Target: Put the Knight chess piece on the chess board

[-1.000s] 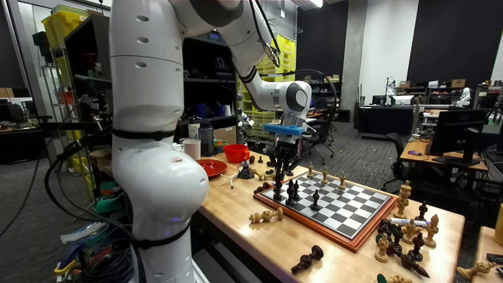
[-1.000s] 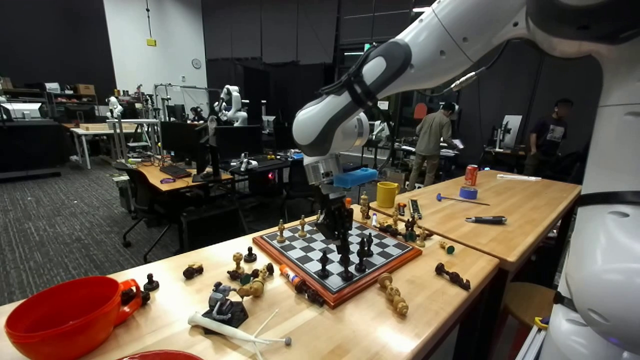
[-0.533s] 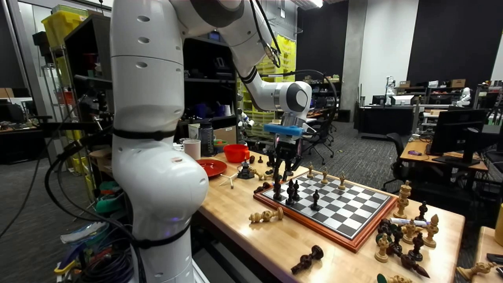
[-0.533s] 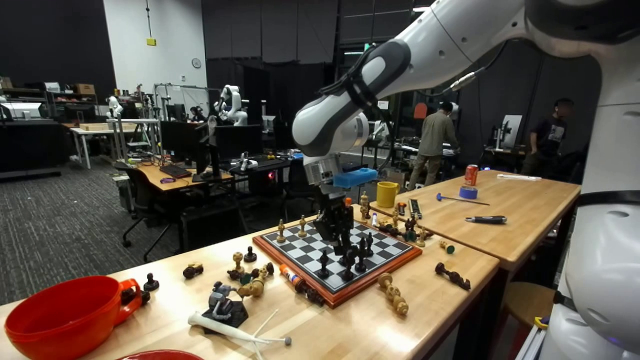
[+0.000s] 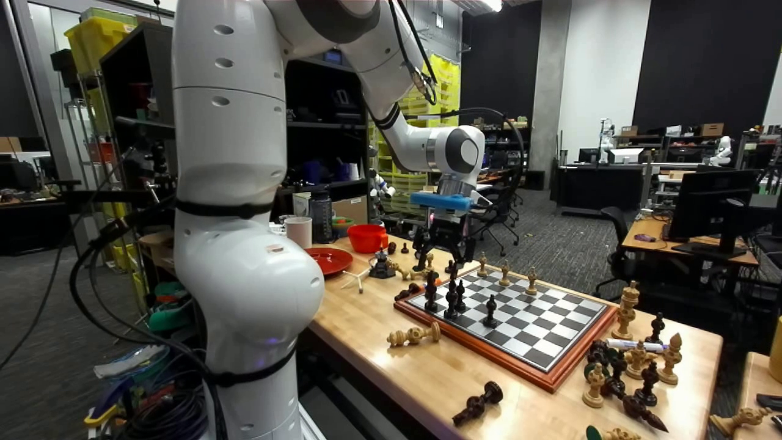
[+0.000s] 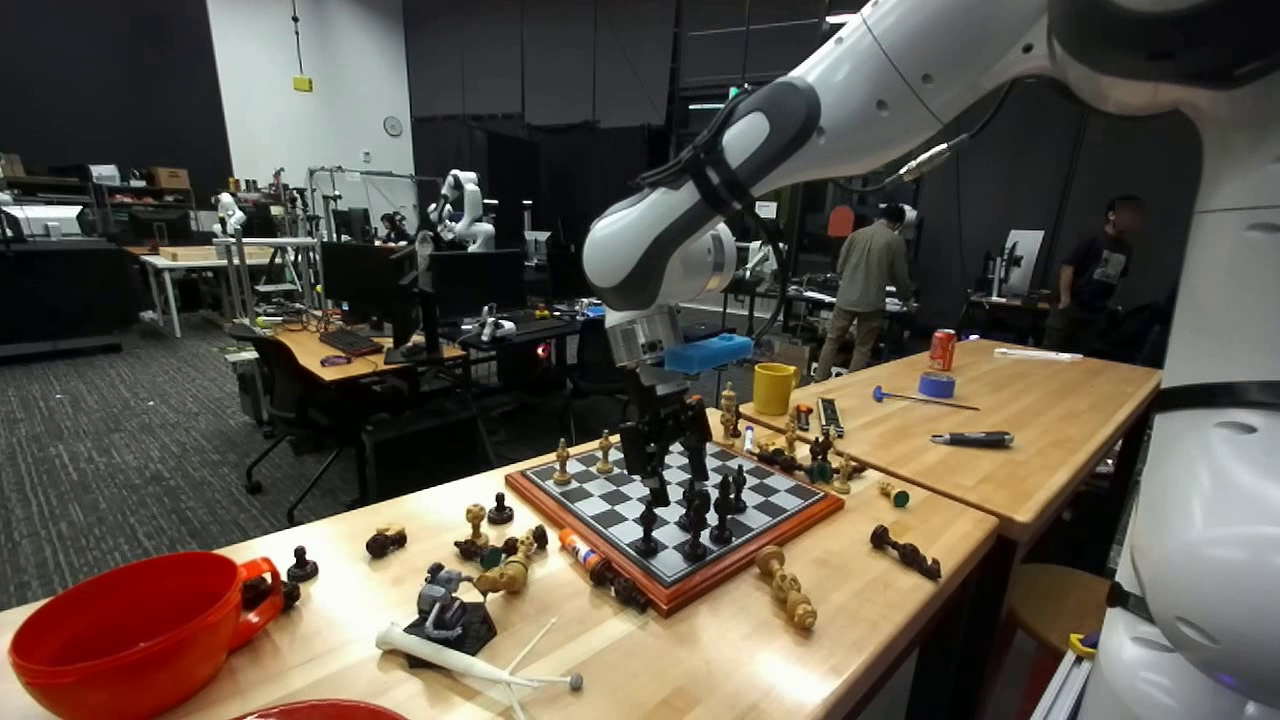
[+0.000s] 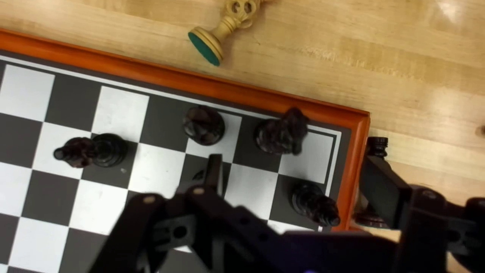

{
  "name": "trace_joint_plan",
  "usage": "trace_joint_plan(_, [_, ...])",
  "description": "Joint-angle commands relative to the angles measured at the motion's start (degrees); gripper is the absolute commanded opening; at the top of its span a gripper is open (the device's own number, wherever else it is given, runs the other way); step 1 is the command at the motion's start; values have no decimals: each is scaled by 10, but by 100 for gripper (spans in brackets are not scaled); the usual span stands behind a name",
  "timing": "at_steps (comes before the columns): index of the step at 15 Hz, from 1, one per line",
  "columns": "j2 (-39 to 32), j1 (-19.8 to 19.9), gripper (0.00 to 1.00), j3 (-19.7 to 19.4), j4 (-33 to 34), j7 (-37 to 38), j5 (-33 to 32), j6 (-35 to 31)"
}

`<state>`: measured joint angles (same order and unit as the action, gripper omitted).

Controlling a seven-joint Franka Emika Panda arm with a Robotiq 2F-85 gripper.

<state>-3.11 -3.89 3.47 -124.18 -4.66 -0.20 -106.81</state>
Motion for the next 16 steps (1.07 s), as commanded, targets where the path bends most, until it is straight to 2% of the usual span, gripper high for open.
trace_joint_plan(1, [31,-3,100,4,0,11,-11,3])
trace_joint_plan(8, [164,7,100,-5,-30,35,-8,-4])
trace_joint_plan(11, [232,14,100,-9,-31,51,-17,16])
trace_joint_plan(12, [171,9,100,-8,-4,35,-8,8])
trace_joint_plan(16, [225,12,100,-11,-18,41,-8,17])
